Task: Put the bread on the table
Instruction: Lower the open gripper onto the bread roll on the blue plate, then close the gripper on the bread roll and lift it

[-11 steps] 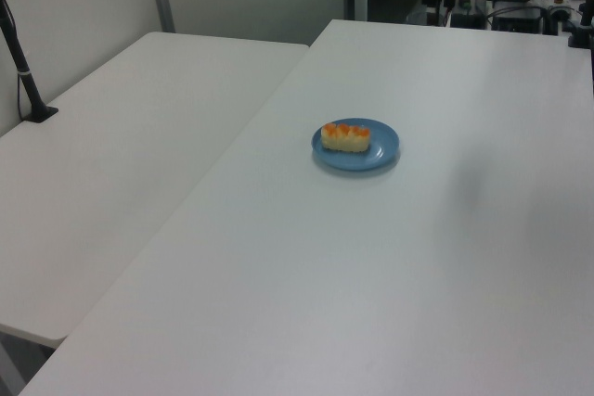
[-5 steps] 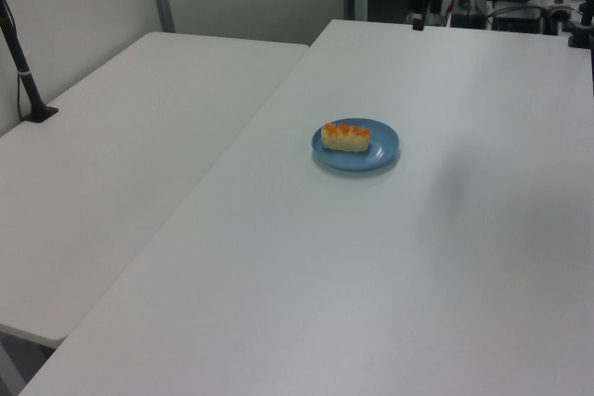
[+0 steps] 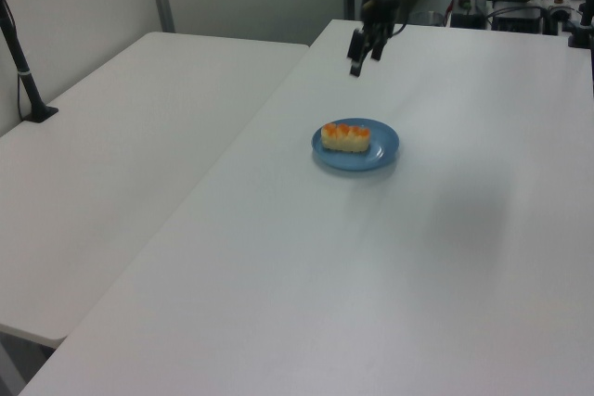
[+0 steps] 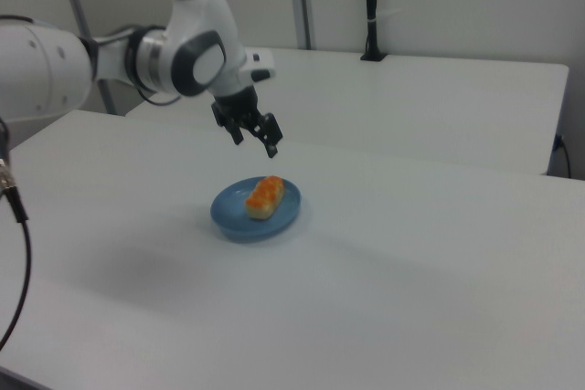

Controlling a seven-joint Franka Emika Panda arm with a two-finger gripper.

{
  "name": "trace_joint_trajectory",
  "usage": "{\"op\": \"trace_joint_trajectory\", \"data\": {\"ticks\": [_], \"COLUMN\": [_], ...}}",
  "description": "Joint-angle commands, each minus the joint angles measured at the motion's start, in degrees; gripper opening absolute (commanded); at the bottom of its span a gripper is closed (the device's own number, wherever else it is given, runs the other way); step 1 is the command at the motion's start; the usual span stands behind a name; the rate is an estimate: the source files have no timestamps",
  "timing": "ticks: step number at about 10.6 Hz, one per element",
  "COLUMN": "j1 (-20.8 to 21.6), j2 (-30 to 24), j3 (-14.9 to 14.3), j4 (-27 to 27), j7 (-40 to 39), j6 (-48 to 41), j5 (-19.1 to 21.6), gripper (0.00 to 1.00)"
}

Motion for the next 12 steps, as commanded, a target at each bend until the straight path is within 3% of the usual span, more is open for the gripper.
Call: {"op": "trace_joint_trajectory", "data": {"ticks": [1, 5, 7, 9, 10, 12], "j1": [1.5, 3.4, 4.2, 4.4, 4.3, 4.4], "j2": [6.2, 8.9, 11.3, 11.8, 11.8, 11.7], "j3": [-0.2, -0.2, -0.2, -0.2, -0.2, -0.2], "j4": [2.2, 1.0, 0.9, 0.2, 0.2, 0.1], "j7": [1.2, 0.6, 0.6, 0.5, 0.4, -0.7], "j6": [7.1, 8.7, 8.8, 8.8, 8.8, 8.6], "j5": [0.2, -2.5, -6.3, -7.2, -7.6, -8.1], "gripper": [1.00, 1.00, 0.89, 0.85, 0.76, 0.43]}}
